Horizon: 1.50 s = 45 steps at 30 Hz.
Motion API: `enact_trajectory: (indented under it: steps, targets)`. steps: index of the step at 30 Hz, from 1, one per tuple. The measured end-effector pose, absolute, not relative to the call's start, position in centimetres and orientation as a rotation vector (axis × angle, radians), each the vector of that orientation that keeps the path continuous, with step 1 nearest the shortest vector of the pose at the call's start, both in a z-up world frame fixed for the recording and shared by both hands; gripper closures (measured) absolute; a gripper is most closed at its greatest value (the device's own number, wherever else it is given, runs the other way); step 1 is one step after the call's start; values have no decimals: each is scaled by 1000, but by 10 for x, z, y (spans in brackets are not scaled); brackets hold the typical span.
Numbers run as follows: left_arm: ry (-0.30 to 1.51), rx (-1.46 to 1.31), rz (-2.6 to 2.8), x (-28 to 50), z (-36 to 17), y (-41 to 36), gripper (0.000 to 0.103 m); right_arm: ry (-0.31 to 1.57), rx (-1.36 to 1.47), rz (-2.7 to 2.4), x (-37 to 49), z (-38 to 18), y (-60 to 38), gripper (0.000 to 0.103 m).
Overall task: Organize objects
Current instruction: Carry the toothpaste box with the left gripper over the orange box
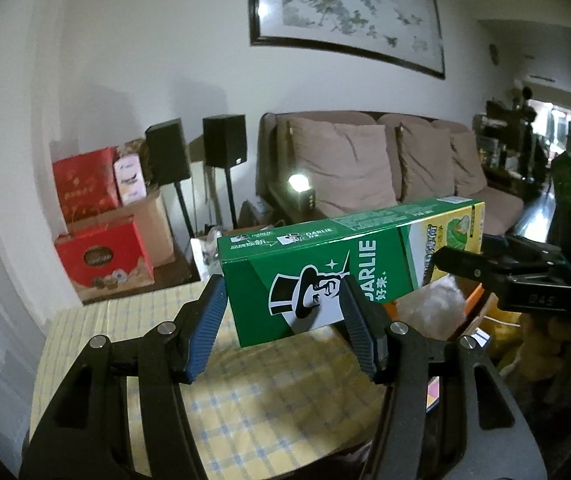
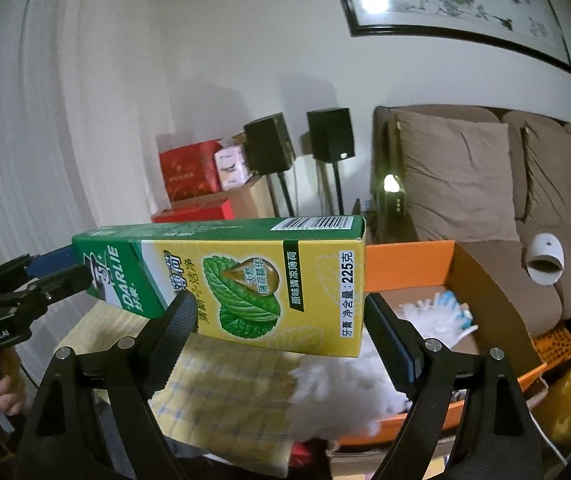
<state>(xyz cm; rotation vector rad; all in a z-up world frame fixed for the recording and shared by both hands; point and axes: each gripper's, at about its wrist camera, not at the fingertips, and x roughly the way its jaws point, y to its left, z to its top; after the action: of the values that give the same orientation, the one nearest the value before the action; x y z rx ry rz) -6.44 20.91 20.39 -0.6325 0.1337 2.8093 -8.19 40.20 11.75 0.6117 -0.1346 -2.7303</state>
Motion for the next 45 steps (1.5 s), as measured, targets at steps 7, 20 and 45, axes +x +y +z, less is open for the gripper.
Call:
enact_trajectory:
  steps: [7, 20, 45]
  targets:
    - [108, -627, 2737, -87, 206, 238, 49, -172, 617, -2817, -83, 122, 434, 15]
    - [176, -575, 2650, -104, 210, 303, 49, -326, 623, -2892, -78, 120, 503, 14]
    - [275, -630, 2579, -160, 185, 391, 49, -544, 873, -2978, -101, 80, 566, 13]
